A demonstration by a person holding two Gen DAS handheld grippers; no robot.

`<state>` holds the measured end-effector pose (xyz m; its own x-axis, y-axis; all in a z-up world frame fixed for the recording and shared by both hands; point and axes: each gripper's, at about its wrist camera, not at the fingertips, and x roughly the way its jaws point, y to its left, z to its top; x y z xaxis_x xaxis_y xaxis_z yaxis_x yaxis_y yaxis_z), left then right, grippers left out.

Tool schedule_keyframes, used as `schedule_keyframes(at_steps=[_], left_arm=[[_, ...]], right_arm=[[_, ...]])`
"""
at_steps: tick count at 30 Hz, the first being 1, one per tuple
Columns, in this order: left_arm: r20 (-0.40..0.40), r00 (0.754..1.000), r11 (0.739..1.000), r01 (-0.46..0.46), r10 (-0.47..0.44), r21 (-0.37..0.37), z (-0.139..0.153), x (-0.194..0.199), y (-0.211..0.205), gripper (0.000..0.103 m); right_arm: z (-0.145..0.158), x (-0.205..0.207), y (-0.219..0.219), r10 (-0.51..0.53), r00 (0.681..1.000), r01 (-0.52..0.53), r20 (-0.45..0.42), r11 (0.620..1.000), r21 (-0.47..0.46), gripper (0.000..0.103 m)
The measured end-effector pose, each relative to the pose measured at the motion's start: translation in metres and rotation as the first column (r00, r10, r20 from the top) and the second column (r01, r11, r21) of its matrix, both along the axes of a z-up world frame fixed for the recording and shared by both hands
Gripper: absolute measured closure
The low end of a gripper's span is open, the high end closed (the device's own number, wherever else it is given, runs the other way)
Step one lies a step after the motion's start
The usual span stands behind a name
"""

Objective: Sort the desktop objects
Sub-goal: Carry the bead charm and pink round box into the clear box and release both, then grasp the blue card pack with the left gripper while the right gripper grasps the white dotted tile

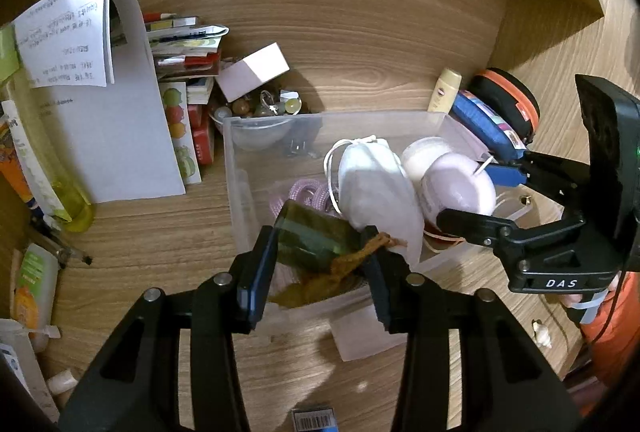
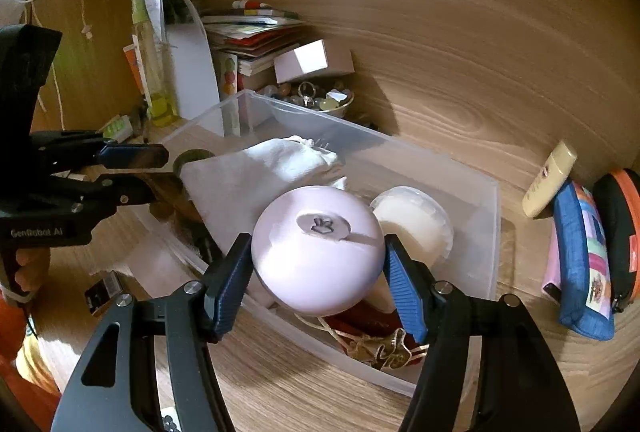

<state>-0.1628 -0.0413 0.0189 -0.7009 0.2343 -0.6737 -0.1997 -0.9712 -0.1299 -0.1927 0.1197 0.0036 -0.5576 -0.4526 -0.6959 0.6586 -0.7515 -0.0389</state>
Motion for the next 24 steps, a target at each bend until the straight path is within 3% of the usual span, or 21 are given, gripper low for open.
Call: schedule_keyframes(at_steps=[5, 11, 13, 17, 21, 24], left_arm=[[0.010, 1.000, 1.000, -0.003, 0.003, 0.006, 0.001, 0.004, -0.001, 0.057], [0.008, 1.000, 1.000, 0.005, -0.005, 0.014, 0.007, 0.017, 0.001, 0.051], [-0.001, 1.000, 1.000, 0.006, -0.006, 0.011, 0.010, 0.022, 0.003, 0.049], [-0.036, 0.999, 1.000, -0.001, 0.001, 0.006, 0.020, 0.036, 0.005, 0.035], [-0.061, 0.998, 1.000, -0.015, 0.014, -0.012, 0.028, 0.053, 0.002, 0.034], [-0.058, 0.998, 0.999, -0.036, 0.034, -0.035, 0.026, 0.063, -0.002, 0.025]], right_arm=[[0.002, 0.003, 0.000, -0.022, 1.000, 0.022, -0.004, 1.000, 0.007, 0.040], [0.012, 0.022, 0.002, -0.027, 0.998, 0.029, -0.061, 0.999, 0.029, 0.024], [0.015, 0.031, 0.003, -0.017, 0.997, 0.019, -0.074, 1.000, 0.024, 0.023], [0.020, 0.048, 0.003, -0.006, 0.995, 0.011, -0.101, 0.999, 0.043, 0.022], [0.025, 0.062, 0.010, 0.001, 0.995, 0.002, -0.103, 0.999, 0.032, 0.020], [0.027, 0.074, 0.018, -0.001, 0.994, 0.003, -0.106, 1.000, 0.018, 0.020]])
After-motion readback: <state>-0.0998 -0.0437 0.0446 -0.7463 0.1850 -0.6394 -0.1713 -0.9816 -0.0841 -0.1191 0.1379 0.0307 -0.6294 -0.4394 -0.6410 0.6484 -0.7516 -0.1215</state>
